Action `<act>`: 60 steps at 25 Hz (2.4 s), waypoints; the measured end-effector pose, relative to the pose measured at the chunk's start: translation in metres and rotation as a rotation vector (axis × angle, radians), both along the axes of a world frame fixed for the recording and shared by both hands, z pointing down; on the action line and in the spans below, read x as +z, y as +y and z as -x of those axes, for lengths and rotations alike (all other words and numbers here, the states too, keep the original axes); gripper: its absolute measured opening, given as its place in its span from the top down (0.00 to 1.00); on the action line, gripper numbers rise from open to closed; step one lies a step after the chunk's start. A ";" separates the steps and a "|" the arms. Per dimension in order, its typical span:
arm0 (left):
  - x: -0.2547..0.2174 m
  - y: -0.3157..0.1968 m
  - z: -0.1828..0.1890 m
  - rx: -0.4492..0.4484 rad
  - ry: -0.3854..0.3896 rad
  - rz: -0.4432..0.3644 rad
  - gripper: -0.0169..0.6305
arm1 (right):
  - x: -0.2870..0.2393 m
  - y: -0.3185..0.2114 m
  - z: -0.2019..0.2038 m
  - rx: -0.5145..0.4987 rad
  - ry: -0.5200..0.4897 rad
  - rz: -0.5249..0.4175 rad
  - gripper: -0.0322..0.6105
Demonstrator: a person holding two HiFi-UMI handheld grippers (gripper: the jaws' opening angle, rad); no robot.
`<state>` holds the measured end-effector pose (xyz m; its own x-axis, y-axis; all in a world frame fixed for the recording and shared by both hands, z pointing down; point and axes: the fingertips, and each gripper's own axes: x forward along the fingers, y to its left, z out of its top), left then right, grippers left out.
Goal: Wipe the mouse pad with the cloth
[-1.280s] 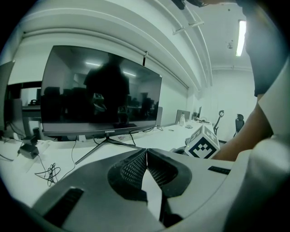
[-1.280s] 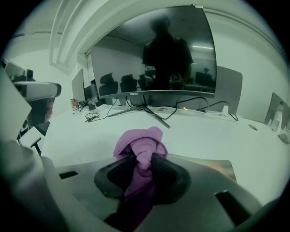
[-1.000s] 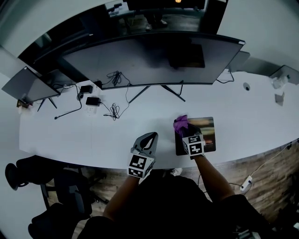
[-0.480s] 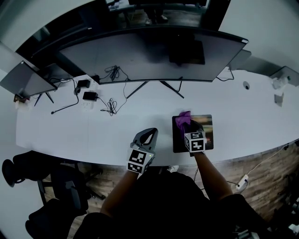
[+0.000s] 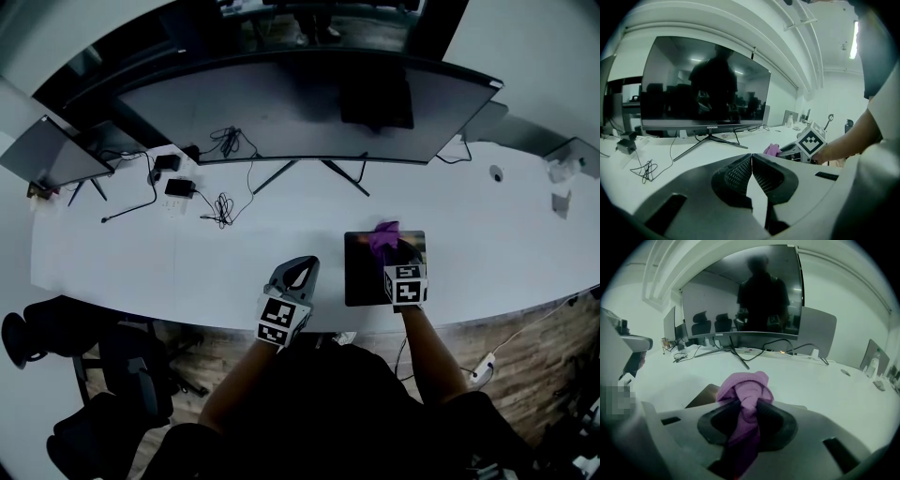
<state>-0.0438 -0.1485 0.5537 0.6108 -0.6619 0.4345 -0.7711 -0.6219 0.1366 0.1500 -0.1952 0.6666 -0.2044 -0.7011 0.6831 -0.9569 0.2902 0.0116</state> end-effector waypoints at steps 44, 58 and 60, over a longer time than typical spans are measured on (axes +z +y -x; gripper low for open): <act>0.028 0.033 -0.014 0.059 -0.016 0.054 0.94 | -0.037 0.025 -0.074 0.169 -0.085 -0.083 0.78; 0.030 0.044 -0.011 0.071 -0.015 0.055 0.94 | -0.051 0.058 0.017 0.016 -0.182 -0.091 0.78; 0.029 0.045 -0.009 0.074 -0.014 0.058 0.94 | -0.048 0.064 0.030 0.003 -0.193 -0.074 0.78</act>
<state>-0.0347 -0.1035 0.5825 0.6508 -0.5886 0.4796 -0.7254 -0.6686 0.1637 0.1200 -0.1316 0.6188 -0.3242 -0.7488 0.5781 -0.9443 0.2921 -0.1513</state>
